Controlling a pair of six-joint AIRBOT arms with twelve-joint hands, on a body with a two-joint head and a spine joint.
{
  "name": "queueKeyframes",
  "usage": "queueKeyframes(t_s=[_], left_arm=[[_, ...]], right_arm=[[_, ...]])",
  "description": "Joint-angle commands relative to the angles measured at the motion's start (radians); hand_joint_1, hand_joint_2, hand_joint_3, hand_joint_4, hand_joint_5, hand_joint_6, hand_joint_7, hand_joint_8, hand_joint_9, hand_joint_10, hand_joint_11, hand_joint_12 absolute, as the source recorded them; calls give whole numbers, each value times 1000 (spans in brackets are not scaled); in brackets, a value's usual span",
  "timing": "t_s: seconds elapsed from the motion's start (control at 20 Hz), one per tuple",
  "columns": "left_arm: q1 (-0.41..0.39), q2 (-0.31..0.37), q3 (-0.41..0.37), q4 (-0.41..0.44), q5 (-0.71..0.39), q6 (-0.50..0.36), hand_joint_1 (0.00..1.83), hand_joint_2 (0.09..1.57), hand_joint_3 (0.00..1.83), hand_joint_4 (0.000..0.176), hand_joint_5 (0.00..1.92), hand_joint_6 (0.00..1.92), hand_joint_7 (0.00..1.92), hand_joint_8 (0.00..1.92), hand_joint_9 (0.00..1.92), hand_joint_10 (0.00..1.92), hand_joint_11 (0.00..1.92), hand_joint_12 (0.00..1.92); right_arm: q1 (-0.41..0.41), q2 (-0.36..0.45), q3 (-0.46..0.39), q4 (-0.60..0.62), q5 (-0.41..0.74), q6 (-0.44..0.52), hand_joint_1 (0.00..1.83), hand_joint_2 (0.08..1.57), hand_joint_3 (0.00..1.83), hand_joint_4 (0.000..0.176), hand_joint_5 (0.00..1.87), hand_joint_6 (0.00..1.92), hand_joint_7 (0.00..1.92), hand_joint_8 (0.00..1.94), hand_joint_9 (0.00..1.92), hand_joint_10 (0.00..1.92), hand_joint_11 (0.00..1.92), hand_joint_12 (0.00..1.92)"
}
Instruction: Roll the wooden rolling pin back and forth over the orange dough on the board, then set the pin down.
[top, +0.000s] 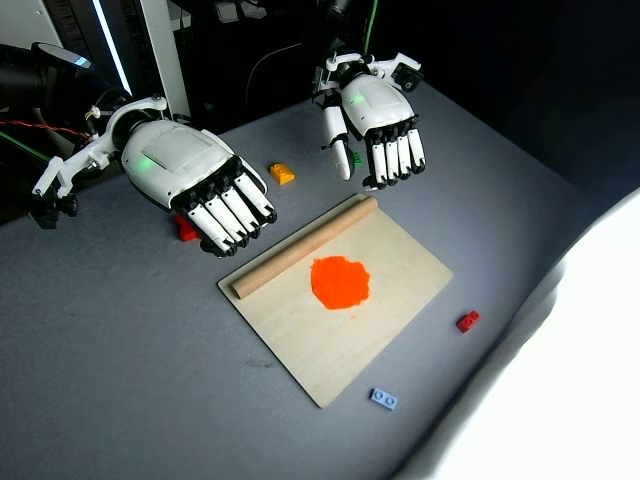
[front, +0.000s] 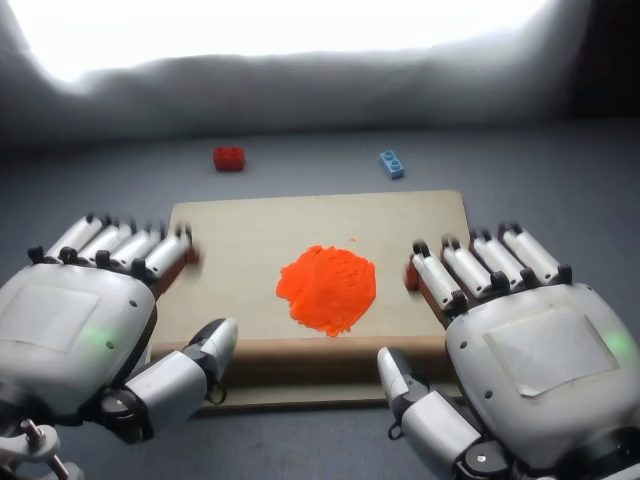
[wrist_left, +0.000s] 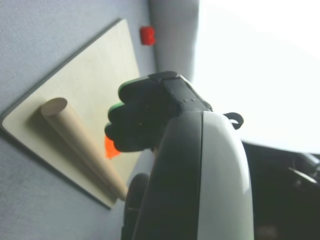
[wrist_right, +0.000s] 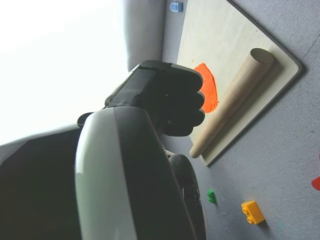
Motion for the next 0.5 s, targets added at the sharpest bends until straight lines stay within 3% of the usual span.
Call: queueKeyframes(t_s=[0.0, 0.3, 0.45], left_arm=[[1, 3, 1, 55, -112, 0, 0, 1317, 111, 0, 0, 0, 0, 0, 0, 0, 0, 0], [8, 3, 6, 55, -112, -6, 0, 1286, 78, 0, 0, 0, 0, 0, 0, 0, 0, 0], [28, 0, 6, 54, -112, -26, 0, 1316, 85, 0, 0, 0, 0, 0, 0, 0, 0, 0]], right_arm=[[1, 2, 0, -102, -62, -2, 0, 1374, 72, 0, 70, 2, 69, 0, 37, 2, 0, 0], [-2, 0, 0, -103, -61, 2, 0, 1394, 58, 0, 70, 3, 52, 1, 21, 1, 0, 0], [3, -6, 0, -103, -55, 52, 0, 1400, 54, 0, 71, 3, 55, 6, 26, 7, 0, 0]])
